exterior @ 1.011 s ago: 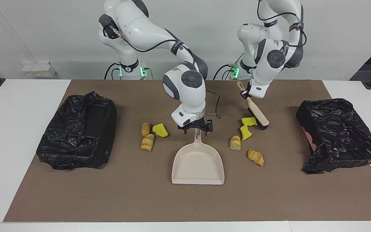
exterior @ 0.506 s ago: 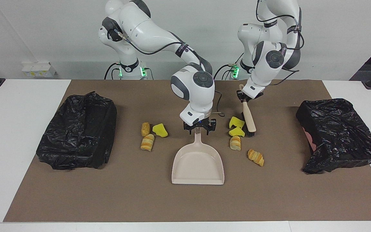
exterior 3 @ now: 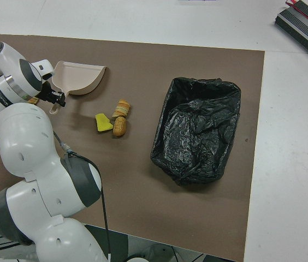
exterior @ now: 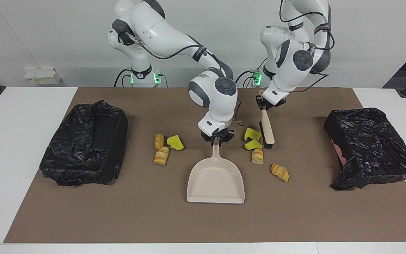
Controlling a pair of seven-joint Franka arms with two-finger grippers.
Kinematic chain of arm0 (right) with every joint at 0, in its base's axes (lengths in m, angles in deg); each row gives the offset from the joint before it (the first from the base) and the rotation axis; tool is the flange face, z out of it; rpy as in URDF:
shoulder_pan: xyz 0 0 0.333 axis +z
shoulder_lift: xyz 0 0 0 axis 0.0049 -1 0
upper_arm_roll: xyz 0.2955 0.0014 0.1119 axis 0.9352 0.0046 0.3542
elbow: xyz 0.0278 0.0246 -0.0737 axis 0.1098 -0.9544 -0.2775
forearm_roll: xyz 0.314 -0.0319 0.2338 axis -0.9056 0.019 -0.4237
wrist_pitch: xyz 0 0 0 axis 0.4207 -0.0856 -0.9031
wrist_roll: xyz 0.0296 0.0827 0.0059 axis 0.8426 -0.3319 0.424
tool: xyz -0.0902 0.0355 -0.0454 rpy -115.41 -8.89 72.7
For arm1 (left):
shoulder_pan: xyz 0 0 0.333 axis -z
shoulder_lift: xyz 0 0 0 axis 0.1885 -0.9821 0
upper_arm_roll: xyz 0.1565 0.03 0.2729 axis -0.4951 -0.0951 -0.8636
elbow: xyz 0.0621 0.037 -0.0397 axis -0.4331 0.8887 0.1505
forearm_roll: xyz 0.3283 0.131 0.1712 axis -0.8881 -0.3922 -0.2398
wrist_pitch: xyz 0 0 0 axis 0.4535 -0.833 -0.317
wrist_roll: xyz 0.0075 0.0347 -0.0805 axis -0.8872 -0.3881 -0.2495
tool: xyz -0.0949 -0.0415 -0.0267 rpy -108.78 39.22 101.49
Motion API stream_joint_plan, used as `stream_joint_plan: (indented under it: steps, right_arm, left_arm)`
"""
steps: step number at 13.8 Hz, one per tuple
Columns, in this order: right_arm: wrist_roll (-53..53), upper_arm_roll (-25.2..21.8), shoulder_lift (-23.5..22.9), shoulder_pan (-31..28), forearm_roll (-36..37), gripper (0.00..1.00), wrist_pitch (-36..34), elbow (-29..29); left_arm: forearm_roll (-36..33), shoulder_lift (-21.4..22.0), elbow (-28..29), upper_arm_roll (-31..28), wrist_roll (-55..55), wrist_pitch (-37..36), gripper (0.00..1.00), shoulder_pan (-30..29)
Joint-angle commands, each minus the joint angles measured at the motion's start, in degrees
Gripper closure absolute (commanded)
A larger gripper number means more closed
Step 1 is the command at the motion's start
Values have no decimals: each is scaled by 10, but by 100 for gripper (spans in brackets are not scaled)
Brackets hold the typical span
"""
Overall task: Sweep and dump trash in bin
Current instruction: 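Lift the dustpan with the right gripper while the left gripper raises the brush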
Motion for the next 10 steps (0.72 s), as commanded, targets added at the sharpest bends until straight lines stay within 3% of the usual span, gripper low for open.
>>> stream_joint_plan:
  steps: [1, 3, 4, 6, 8, 10]
  right_arm:
    - [85, 15, 40, -31, 8, 100, -27, -17]
    - [201, 26, 86, -62, -7, 100, -38, -59]
    - [253, 26, 132, -73, -12, 100, -38, -104]
    - [448, 26, 207, -108, -28, 100, -47, -182]
    - [605, 25, 234, -111, -45, 100, -56, -224]
    - [692, 25, 241, -112, -49, 100, -49, -240]
  left_arm:
    - [-14, -22, -25, -3, 14, 7, 100, -29]
    - [-40, -34, -37, -3, 34, 20, 100, -59]
    - [-48, -49, -54, -3, 55, 21, 100, -78]
    - [-58, -107, -100, -3, 102, 43, 100, -107]
    - [-59, -150, -134, -2, 159, 64, 100, -129]
    - [-63, -201, -169, -2, 235, 73, 100, -130]
